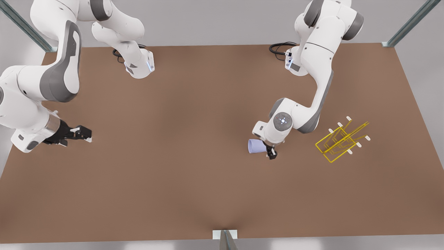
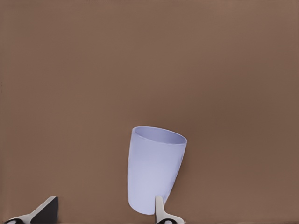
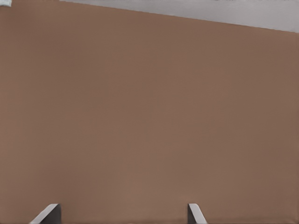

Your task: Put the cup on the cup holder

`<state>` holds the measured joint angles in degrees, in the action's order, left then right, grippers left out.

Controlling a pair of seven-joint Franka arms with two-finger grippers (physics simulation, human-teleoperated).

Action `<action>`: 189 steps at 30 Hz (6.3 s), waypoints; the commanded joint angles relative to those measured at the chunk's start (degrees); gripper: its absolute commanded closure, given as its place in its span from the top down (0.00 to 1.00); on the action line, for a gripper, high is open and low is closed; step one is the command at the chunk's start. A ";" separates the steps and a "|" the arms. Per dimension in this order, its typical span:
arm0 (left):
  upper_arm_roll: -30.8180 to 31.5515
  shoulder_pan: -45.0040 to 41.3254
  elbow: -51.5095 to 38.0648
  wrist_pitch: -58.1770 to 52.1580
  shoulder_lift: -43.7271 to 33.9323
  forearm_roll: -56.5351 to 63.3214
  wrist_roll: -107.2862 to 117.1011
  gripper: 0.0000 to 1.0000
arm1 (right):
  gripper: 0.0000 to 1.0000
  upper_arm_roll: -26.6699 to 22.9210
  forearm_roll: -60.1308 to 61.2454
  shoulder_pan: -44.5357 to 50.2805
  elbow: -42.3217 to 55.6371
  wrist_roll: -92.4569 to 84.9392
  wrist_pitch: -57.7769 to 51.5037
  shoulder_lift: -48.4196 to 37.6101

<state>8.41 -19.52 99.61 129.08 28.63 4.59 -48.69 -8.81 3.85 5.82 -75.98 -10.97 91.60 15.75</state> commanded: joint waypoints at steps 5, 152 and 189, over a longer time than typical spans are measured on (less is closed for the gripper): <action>-1.90 1.94 -0.20 3.81 -0.24 -1.16 -54.84 1.00 | 1.00 -0.25 -0.60 -0.19 0.57 2.71 -0.98 -0.28; -21.33 -20.83 20.80 -61.58 -2.61 79.08 33.83 0.74 | 1.00 -3.50 -0.51 0.60 3.29 2.79 -1.68 0.16; -21.33 -18.19 25.11 -59.12 4.95 76.36 49.04 0.76 | 1.00 -3.50 -0.34 0.51 3.29 2.88 -1.68 0.25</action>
<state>-12.86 -37.73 124.54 70.15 33.72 81.08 -7.06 -12.27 3.47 6.36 -72.71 -8.11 89.98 16.09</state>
